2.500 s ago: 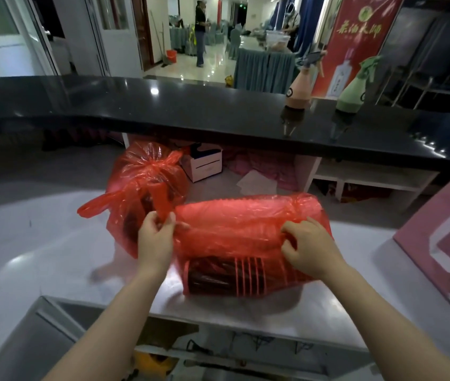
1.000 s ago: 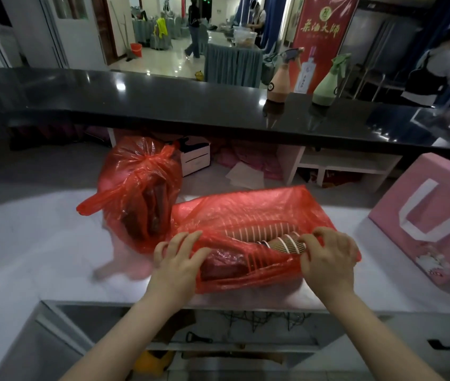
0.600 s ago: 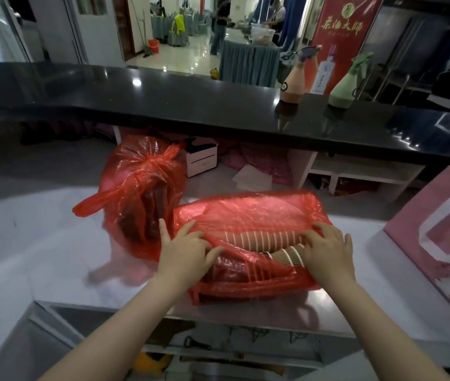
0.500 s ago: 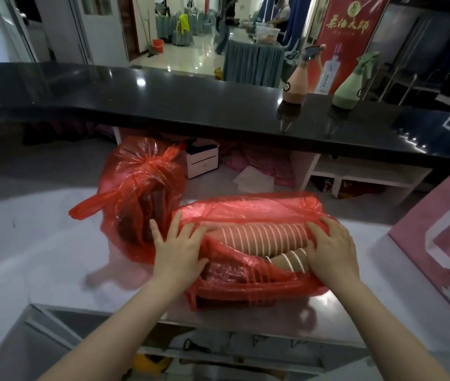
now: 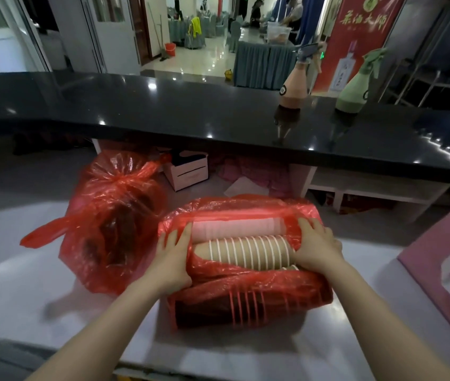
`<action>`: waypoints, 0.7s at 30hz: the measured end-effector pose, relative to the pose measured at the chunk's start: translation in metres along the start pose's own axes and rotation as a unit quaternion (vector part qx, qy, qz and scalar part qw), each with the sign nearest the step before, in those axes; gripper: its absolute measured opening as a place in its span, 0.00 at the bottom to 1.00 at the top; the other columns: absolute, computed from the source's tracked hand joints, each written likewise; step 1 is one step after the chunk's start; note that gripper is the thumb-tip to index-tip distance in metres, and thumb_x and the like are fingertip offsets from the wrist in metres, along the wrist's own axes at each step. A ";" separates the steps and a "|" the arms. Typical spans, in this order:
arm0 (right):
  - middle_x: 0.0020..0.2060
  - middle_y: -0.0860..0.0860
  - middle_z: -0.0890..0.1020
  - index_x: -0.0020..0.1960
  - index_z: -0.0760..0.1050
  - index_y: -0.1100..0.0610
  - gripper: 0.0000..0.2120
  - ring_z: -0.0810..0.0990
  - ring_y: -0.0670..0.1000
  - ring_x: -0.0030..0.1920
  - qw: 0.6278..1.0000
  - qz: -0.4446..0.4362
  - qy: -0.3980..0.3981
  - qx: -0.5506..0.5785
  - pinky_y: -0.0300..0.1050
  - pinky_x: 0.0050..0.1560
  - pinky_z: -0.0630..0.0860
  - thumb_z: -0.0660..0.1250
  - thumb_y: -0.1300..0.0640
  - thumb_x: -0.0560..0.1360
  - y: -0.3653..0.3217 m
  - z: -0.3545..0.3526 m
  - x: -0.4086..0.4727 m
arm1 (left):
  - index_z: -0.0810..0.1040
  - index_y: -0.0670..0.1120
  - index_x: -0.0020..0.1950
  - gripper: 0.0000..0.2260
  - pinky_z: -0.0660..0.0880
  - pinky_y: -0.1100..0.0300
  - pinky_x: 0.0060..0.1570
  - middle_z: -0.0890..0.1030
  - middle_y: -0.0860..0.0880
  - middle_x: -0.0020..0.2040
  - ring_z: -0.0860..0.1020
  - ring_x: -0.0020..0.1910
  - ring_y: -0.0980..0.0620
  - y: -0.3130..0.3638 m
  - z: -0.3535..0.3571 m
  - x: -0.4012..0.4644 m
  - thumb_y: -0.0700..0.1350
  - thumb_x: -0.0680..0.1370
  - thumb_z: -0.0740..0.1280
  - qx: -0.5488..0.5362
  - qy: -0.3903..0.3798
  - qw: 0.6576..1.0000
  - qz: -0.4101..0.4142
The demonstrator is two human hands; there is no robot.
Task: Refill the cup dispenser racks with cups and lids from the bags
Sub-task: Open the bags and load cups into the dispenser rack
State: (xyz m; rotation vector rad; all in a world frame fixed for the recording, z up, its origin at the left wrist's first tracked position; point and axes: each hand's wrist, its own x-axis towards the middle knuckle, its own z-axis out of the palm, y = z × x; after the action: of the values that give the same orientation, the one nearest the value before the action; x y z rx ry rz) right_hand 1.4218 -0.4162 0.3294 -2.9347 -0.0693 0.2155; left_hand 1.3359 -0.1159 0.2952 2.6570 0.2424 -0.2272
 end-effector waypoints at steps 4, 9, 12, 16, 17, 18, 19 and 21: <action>0.76 0.53 0.53 0.76 0.53 0.45 0.42 0.56 0.60 0.72 1.000 -0.002 -0.003 0.010 0.60 0.69 0.58 0.67 0.40 0.67 0.011 -0.002 0.014 | 0.38 0.56 0.78 0.53 0.45 0.52 0.74 0.42 0.51 0.79 0.37 0.76 0.42 0.011 -0.002 0.017 0.39 0.64 0.70 -0.016 -0.023 1.000 -0.001; 0.77 0.53 0.46 0.74 0.58 0.45 0.37 0.41 0.57 0.76 0.992 -0.096 0.071 -0.044 0.63 0.72 0.45 0.66 0.44 0.68 0.004 -0.013 0.017 | 0.49 0.61 0.77 0.47 0.42 0.44 0.73 0.50 0.54 0.79 0.39 0.76 0.42 0.027 -0.020 0.021 0.46 0.67 0.74 -0.083 -0.025 0.996 0.014; 0.77 0.52 0.52 0.72 0.65 0.43 0.33 0.44 0.55 0.76 0.969 -0.193 0.146 -0.040 0.64 0.72 0.42 0.66 0.48 0.67 -0.015 -0.021 0.009 | 0.60 0.66 0.73 0.35 0.35 0.38 0.70 0.53 0.60 0.77 0.37 0.76 0.46 0.036 -0.035 0.009 0.53 0.70 0.72 -0.108 0.038 0.992 0.052; 0.72 0.53 0.68 0.61 0.78 0.47 0.22 0.60 0.59 0.74 0.926 -0.307 0.221 0.000 0.66 0.71 0.51 0.71 0.54 0.67 -0.054 -0.029 0.000 | 0.68 0.63 0.69 0.25 0.36 0.42 0.71 0.61 0.62 0.73 0.43 0.77 0.53 0.041 -0.059 -0.012 0.47 0.74 0.68 -0.136 0.127 0.976 0.110; 0.71 0.53 0.70 0.60 0.78 0.47 0.21 0.61 0.59 0.74 0.921 -0.321 0.220 0.012 0.66 0.71 0.51 0.72 0.55 0.68 -0.065 -0.030 -0.001 | 0.69 0.61 0.69 0.24 0.38 0.43 0.72 0.62 0.61 0.73 0.45 0.77 0.54 0.040 -0.067 -0.017 0.45 0.75 0.68 -0.139 0.145 0.971 0.126; 0.71 0.52 0.70 0.60 0.78 0.48 0.20 0.60 0.57 0.75 0.920 -0.328 0.213 0.023 0.64 0.72 0.50 0.71 0.56 0.68 -0.076 -0.031 0.000 | 0.70 0.59 0.69 0.23 0.40 0.45 0.74 0.63 0.61 0.73 0.47 0.77 0.55 0.037 -0.075 -0.020 0.44 0.76 0.67 -0.146 0.162 0.966 0.141; 0.71 0.51 0.69 0.61 0.78 0.48 0.20 0.59 0.56 0.75 0.921 -0.332 0.203 0.031 0.63 0.72 0.49 0.71 0.56 0.69 -0.088 -0.031 0.001 | 0.70 0.58 0.69 0.22 0.42 0.46 0.75 0.65 0.60 0.73 0.50 0.77 0.56 0.033 -0.084 -0.024 0.43 0.76 0.67 -0.154 0.179 0.960 0.152; 0.71 0.50 0.69 0.61 0.77 0.48 0.19 0.58 0.54 0.75 0.923 -0.334 0.183 0.053 0.59 0.73 0.48 0.69 0.57 0.71 -0.112 -0.030 0.004 | 0.71 0.56 0.68 0.22 0.45 0.48 0.76 0.67 0.59 0.71 0.53 0.76 0.58 0.018 -0.101 -0.029 0.41 0.76 0.67 -0.161 0.212 0.951 0.160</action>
State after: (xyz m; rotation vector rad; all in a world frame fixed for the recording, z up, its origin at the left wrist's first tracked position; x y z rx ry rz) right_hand 1.4267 -0.3117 0.3800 -2.5995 -0.9385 -0.4153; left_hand 1.3232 -0.0896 0.3977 2.3435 -0.0235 0.4548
